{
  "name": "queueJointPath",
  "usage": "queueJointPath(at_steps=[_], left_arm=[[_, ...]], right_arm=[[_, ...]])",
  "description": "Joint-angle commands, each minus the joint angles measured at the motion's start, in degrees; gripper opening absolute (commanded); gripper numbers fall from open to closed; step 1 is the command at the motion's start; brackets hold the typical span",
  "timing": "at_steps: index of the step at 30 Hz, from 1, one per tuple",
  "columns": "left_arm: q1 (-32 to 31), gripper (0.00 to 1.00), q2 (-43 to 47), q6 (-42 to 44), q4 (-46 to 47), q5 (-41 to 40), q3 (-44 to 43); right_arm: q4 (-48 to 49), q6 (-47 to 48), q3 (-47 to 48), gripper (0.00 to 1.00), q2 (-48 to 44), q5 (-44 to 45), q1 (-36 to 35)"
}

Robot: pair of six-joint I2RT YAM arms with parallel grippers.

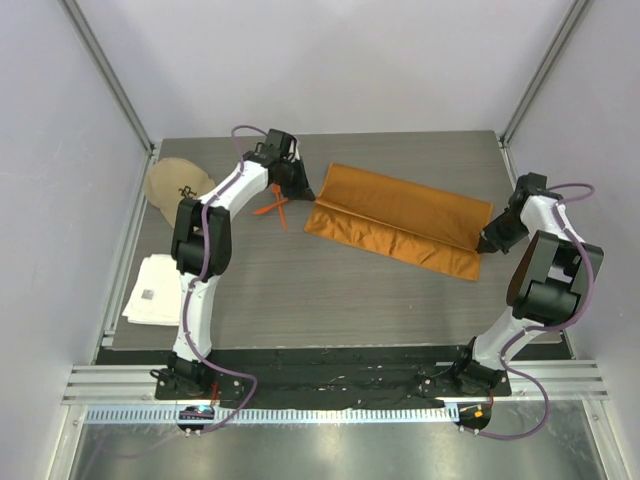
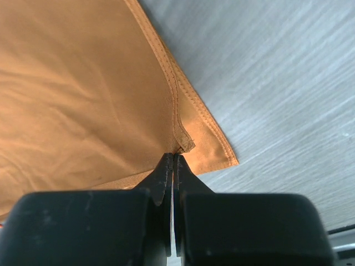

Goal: Fold the napkin into a case and place the utensils inside
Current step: Fold and flatten the napkin at the center of the board.

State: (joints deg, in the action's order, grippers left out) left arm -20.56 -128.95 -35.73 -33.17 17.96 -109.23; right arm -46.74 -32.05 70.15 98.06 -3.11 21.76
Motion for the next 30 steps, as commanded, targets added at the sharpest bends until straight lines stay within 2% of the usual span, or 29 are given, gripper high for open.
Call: queueJointPath(at_steps=[1,9,20,30], left_arm=[[0.3,0.0,2.2,1.4,-3.6,-1.3,-0.5],[0.2,0.0,0.6,1.0,-10.8,-2.3,-4.1],[0.2,0.0,4.4,0.7,-11.5,-2.2,-5.5],[0.2,0.0,5.9,2.7,-15.6,-4.7,-4.3]], right_arm=[[0.9,0.0,-1.9,0.01,-3.1,0.6,0.1],[-0.1,0.1,-2.5,0.01,-4.4,1.5,0.2],[-8.7,-1.3,1.7,0.01,-8.8,4.7,0.1],[-9.9,-1.6,-4.0,0.01,-12.4,3.9,0.1]])
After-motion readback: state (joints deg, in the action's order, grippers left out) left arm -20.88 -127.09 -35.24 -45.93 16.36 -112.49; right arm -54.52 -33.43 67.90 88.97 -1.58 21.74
